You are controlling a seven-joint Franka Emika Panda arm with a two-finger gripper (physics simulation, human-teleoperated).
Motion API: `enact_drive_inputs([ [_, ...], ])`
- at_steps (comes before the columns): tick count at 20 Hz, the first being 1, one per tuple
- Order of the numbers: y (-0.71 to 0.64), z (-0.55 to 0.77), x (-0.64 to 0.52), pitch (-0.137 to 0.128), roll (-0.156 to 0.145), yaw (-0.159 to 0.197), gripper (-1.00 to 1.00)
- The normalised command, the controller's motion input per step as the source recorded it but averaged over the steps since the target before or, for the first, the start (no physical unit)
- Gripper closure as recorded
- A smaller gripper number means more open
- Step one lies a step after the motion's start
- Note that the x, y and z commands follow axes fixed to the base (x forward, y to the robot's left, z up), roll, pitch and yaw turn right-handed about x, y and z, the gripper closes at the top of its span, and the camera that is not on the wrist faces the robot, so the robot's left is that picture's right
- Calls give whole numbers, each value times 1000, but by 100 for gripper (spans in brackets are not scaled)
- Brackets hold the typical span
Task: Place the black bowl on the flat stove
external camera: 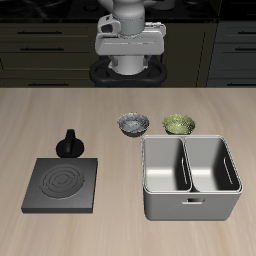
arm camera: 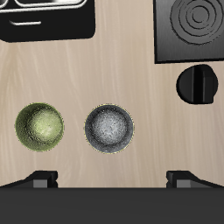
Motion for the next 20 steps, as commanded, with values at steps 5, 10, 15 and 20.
enact_drive_inputs([
  [5, 46, -210, 104, 15, -7, 11, -100],
  [10, 146, -277, 104, 43, 20, 24, -100],
  [15, 34, -195, 92, 25, 4, 3, -100],
  [20, -32, -263, 68, 26, -10, 3, -100],
])
